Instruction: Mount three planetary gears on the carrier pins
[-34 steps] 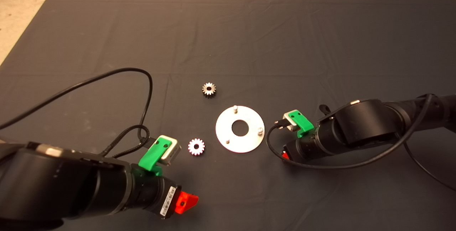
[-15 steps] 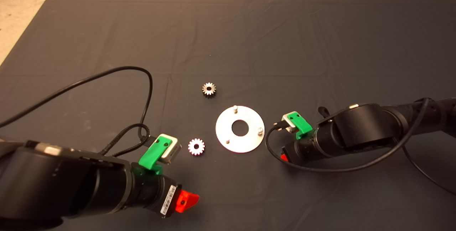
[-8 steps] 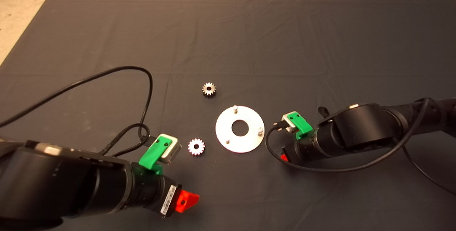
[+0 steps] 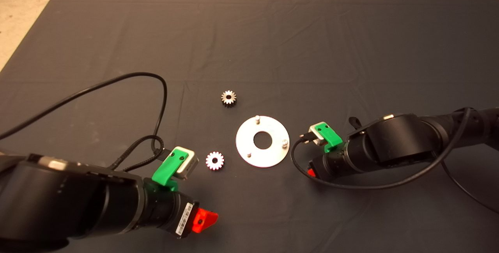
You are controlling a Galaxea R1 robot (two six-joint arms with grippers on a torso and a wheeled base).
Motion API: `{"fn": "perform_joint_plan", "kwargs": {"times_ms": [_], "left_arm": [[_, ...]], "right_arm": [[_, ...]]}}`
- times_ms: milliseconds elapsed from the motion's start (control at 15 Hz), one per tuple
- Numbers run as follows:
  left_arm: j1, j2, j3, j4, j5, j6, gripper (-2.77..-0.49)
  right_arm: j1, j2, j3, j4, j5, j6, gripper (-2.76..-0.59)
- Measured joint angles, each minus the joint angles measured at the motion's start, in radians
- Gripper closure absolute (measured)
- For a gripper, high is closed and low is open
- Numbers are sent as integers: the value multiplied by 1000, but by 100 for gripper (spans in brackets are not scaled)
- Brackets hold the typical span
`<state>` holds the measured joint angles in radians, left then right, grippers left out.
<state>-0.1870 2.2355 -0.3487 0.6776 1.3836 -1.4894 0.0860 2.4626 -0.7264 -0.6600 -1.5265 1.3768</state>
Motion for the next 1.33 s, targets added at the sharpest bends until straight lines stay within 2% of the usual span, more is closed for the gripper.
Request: {"fn": "perform_joint_plan", "kwargs": {"times_ms": [333, 467, 733, 1000, 1333], "left_arm": [[0, 0, 0, 0, -4, -3, -275], [0, 0, 0, 0, -4, -3, -275], [0, 0, 0, 0, -4, -3, -275], [0, 0, 0, 0, -4, -3, -275], [0, 0, 0, 0, -31, -6, -275]], "right_arm": [[7, -3, 1, 0, -1, 1, -100], [27, -3, 1, -2, -7, 1, -99], [79, -3, 1, -1, -8, 4, -99], [114, -2, 6, 2, -7, 5, -98], [154, -2, 10, 5, -8, 8, -98]]}}
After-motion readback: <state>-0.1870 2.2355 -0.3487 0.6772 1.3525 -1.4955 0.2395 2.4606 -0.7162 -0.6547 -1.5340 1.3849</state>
